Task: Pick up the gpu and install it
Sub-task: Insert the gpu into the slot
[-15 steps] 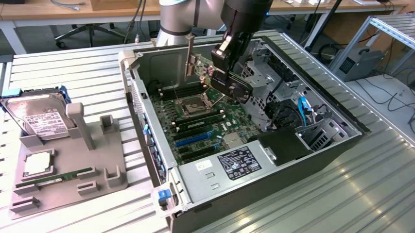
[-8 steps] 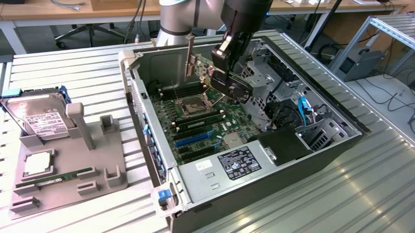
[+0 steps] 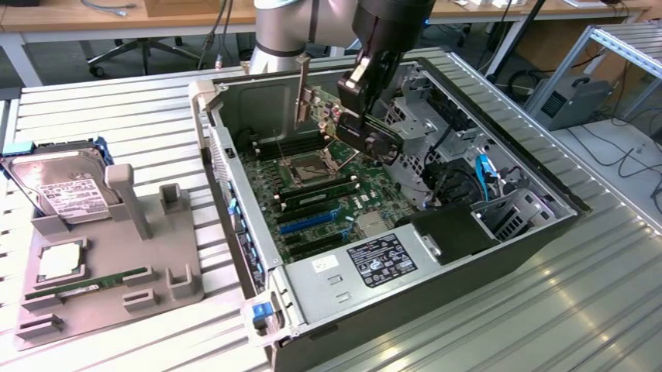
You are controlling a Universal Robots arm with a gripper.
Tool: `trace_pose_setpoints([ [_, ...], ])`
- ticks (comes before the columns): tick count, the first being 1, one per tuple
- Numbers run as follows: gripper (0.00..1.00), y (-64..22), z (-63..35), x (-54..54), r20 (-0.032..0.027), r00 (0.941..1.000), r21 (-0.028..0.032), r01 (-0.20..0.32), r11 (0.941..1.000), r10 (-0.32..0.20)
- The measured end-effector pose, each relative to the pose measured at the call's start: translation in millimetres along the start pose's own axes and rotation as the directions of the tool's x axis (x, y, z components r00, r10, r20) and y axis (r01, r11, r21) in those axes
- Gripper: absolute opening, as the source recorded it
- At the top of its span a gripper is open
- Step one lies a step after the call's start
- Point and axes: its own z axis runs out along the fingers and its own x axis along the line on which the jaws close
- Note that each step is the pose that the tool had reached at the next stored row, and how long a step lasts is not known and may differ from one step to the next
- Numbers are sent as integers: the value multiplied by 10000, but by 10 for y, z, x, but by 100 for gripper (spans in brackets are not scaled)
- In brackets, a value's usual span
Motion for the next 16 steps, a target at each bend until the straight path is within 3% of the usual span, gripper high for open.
trace_pose_setpoints([
  [16,27,-1,0,-2,-5,10000,1,94,10000,-94],
])
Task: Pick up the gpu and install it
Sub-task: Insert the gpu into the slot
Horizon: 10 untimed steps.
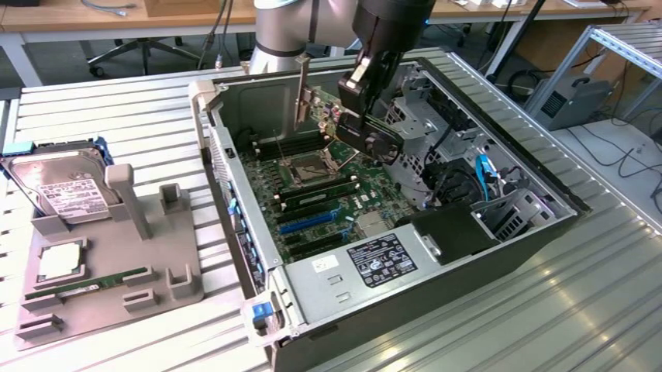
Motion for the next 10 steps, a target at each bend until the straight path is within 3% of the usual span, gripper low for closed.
trace_pose_setpoints([
  [10,27,0,0,0,-3,10000,-2,65,10000,-65],
])
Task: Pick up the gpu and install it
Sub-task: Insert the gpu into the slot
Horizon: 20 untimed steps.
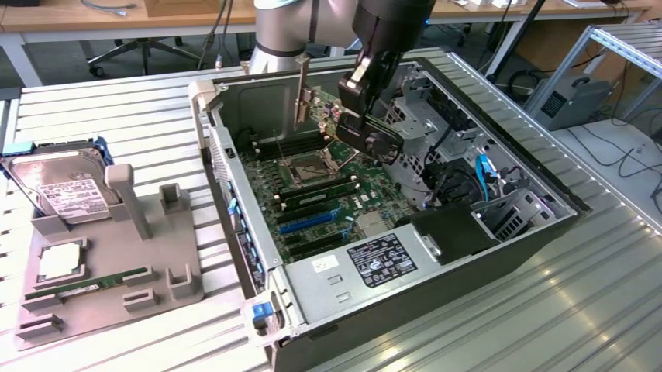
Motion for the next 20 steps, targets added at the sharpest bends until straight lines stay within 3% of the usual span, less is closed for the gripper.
trace_pose_setpoints([
  [20,27,0,0,0,-5,9999,-4,152,9999,-152],
])
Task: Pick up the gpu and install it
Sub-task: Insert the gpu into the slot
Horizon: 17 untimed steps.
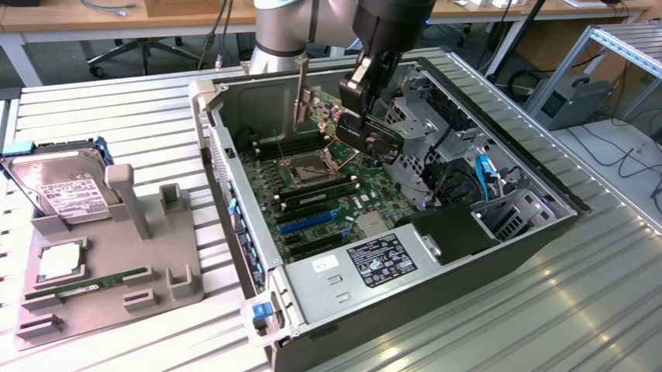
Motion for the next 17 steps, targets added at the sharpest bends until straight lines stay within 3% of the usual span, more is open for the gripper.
trace_pose_setpoints([
  [17,27,-1,0,-2,-12,9994,-9,348,9994,-348],
])
